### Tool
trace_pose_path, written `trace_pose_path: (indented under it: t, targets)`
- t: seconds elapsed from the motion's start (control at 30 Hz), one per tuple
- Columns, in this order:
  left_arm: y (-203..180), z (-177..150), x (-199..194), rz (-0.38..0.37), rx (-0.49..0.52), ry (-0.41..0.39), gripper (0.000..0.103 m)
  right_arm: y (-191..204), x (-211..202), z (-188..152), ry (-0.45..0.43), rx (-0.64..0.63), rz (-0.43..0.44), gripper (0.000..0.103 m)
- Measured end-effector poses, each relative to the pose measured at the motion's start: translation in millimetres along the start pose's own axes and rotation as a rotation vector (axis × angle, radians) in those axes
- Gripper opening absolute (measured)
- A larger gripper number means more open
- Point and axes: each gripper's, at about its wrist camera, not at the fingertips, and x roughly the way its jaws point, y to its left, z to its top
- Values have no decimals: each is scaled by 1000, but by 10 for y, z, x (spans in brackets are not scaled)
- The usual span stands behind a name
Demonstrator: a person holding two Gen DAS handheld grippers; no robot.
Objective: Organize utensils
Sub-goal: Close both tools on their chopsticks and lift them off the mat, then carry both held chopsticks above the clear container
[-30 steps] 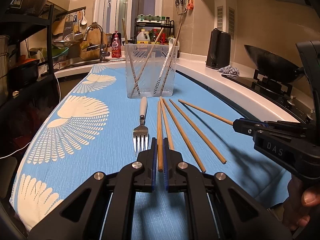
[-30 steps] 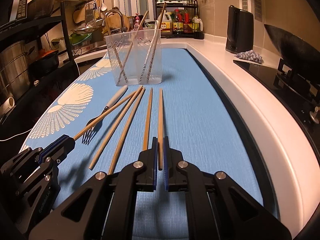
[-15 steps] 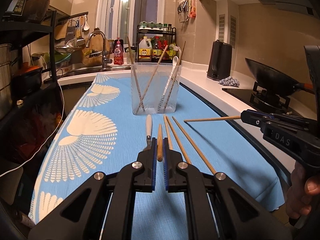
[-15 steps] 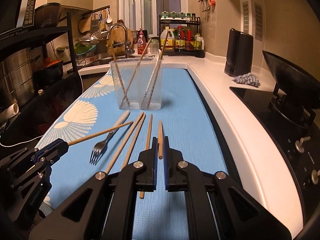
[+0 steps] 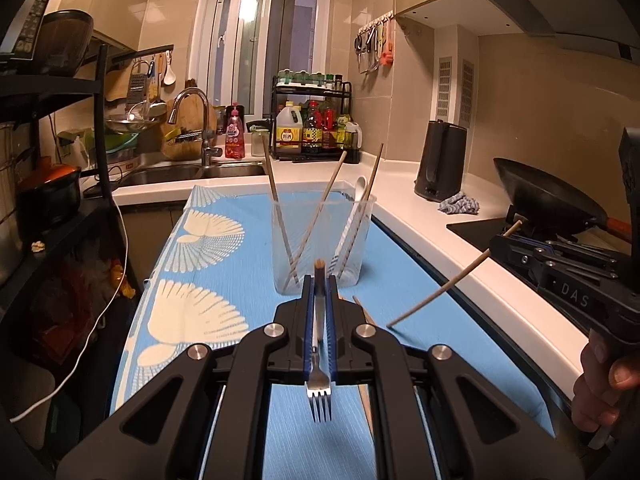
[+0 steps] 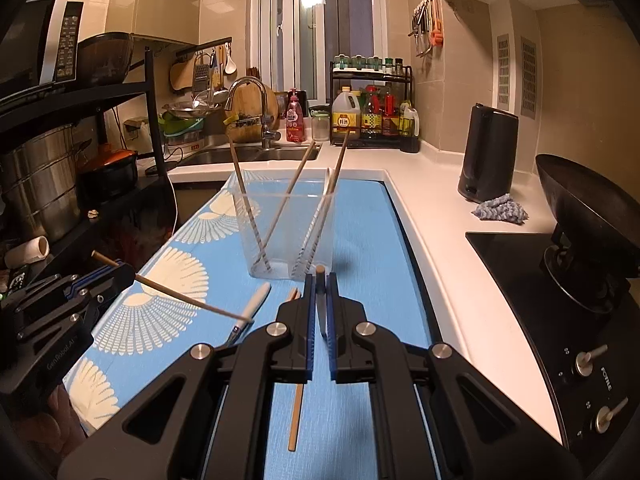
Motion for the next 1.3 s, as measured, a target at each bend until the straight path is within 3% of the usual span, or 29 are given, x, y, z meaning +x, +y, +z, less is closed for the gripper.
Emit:
trace_pose_path:
  t: [0.4,0.67,1.0,1.13,1.3]
  targets:
    - [121,627,191,-83,-41,59,6,28,183,543,45,-12,46,5]
    - [242,1218,440,-107,-70,104,6,38,254,1110,12,2,100,5]
    - [284,2218,664,-90,-67,0,6,128,408,2107,-130,-12,108,5]
    - [280,2350,911,-77,-71,11,6,139,622,2242,-150,-14,101,5]
    - [314,2182,1335,-59,-69,108,6,89,1018,2113,-101,-9,81,5]
